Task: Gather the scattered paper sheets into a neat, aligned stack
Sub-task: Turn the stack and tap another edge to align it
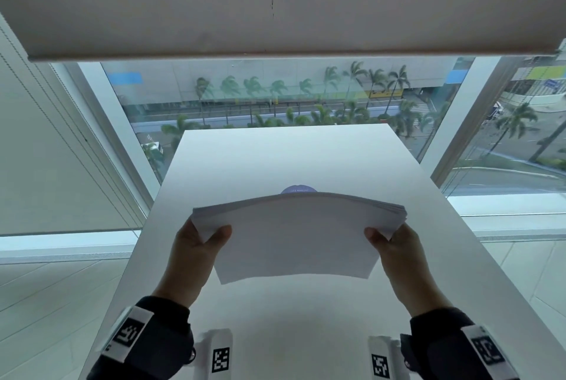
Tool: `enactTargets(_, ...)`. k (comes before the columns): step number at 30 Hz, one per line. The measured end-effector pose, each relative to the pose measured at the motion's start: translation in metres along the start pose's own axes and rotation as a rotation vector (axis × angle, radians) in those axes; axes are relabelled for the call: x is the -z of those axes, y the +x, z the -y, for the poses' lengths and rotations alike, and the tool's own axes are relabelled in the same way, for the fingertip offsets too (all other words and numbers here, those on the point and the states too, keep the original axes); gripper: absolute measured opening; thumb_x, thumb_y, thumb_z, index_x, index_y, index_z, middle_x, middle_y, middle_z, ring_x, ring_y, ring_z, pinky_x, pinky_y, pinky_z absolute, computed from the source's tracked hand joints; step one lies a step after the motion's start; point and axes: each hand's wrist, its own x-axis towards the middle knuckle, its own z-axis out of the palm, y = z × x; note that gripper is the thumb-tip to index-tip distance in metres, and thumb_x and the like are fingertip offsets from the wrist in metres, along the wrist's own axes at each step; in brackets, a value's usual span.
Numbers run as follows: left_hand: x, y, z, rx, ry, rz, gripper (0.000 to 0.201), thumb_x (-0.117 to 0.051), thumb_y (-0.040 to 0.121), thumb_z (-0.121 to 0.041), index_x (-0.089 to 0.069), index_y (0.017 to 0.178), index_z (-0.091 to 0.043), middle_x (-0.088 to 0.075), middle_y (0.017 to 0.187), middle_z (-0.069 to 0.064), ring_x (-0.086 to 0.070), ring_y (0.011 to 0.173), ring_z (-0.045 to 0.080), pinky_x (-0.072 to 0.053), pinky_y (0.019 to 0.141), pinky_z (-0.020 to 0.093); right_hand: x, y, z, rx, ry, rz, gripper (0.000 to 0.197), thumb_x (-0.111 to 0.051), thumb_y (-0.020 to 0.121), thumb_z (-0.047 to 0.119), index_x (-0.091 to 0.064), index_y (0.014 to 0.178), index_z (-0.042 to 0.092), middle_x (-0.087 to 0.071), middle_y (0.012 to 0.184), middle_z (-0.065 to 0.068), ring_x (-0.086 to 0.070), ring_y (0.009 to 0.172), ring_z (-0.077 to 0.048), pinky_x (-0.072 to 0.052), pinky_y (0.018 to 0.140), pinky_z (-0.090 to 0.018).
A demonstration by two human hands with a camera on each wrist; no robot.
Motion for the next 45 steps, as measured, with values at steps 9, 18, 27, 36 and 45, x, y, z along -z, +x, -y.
enactTargets(9, -0.006, -0.024, 0.053, 0.298, -0.054, 0.009, 0.025, -0.059, 0.063, -0.01, -0.061, 0.087, -0.016, -0.066, 0.084, 0.006, -0.058, 0.085, 0.027, -0.047, 0.074, 0.028, -0.008, -0.012, -0.054, -0.199, -0.192, 0.107, 0.023, -0.051, 0.082, -0.009, -0.058, 0.092, 0.01, -0.065, 0.09, -0.009, -0.059, 0.091, -0.028, -0.04, 0.068, -0.029)
enactTargets(18, -0.008, -0.009, 0.044, 0.204, 0.009, 0.041, 0.026, -0.058, 0.08, 0.009, -0.062, 0.092, -0.014, -0.07, 0.078, -0.006, -0.063, 0.065, -0.007, -0.049, 0.063, 0.005, -0.006, 0.003, -0.05, -0.169, -0.085, 0.039, 0.027, -0.048, 0.082, -0.012, -0.059, 0.091, 0.011, -0.065, 0.09, -0.012, -0.056, 0.086, -0.024, -0.038, 0.065, -0.024)
enactTargets(27, -0.003, -0.018, 0.107, 0.509, 0.16, 0.094, 0.018, -0.058, 0.056, -0.02, -0.063, 0.073, -0.017, -0.063, 0.081, 0.013, -0.055, 0.087, 0.021, -0.039, 0.077, 0.034, -0.021, 0.002, -0.088, -0.349, -0.363, 0.234, 0.031, -0.042, 0.082, -0.009, -0.042, 0.065, 0.018, -0.043, 0.062, 0.0, -0.038, 0.062, -0.02, -0.026, 0.052, -0.028)
enactTargets(36, -0.008, 0.011, 0.095, 0.437, 0.132, 0.109, 0.025, -0.054, 0.079, 0.007, -0.057, 0.091, -0.015, -0.065, 0.085, 0.003, -0.057, 0.088, 0.025, -0.044, 0.071, 0.027, -0.028, 0.027, -0.093, -0.343, -0.328, 0.175, 0.022, -0.042, 0.084, -0.005, -0.05, 0.095, 0.012, -0.059, 0.098, -0.012, -0.052, 0.093, -0.027, -0.04, 0.078, -0.035)
enactTargets(45, -0.032, 0.067, 0.104, 0.636, 0.34, 0.185, 0.027, -0.045, 0.087, -0.004, -0.047, 0.113, -0.009, -0.052, 0.092, 0.012, -0.045, 0.063, 0.022, -0.036, 0.044, 0.022, -0.051, 0.089, -0.087, -0.519, -0.307, 0.208, 0.008, -0.035, 0.094, 0.005, -0.035, 0.096, 0.013, -0.04, 0.08, -0.002, -0.045, 0.083, -0.024, -0.037, 0.076, -0.031)
